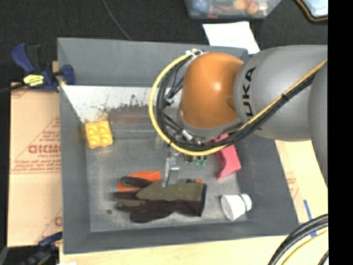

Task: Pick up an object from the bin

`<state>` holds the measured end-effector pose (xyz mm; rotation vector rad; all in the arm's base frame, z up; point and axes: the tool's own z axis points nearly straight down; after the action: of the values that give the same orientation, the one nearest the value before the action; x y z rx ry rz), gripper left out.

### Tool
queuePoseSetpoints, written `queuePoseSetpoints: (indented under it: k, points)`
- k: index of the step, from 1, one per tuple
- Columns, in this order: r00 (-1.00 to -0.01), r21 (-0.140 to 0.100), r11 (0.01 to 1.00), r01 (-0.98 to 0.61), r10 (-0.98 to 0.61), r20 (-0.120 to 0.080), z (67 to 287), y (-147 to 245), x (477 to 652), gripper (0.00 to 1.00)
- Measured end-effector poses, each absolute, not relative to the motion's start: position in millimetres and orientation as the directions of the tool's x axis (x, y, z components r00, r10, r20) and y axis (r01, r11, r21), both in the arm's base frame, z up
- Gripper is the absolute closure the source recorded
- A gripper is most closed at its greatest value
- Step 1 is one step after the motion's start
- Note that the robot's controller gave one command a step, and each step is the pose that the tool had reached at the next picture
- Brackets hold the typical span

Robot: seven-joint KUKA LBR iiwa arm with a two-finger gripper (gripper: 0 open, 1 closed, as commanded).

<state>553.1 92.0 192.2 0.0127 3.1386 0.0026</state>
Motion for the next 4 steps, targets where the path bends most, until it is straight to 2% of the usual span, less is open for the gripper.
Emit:
queuePoseSetpoints:
  k: [1,2,3,4]
  points:
    - [-1.000,0.002,1.000,0.008,0.008,-0.003,192.2,92.0,553.1,0.00]
    - [-0.988,0.001,0.988,-0.155,-0.155,-0.005,155.8,58.2,514.7,0.00]
    - [-0.950,-0.001,0.951,-0.311,-0.311,-0.009,141.8,35.0,522.6,0.00]
    - [-0.983,0.001,0.983,-0.185,-0.185,0.003,94.2,32.9,524.6,0.00]
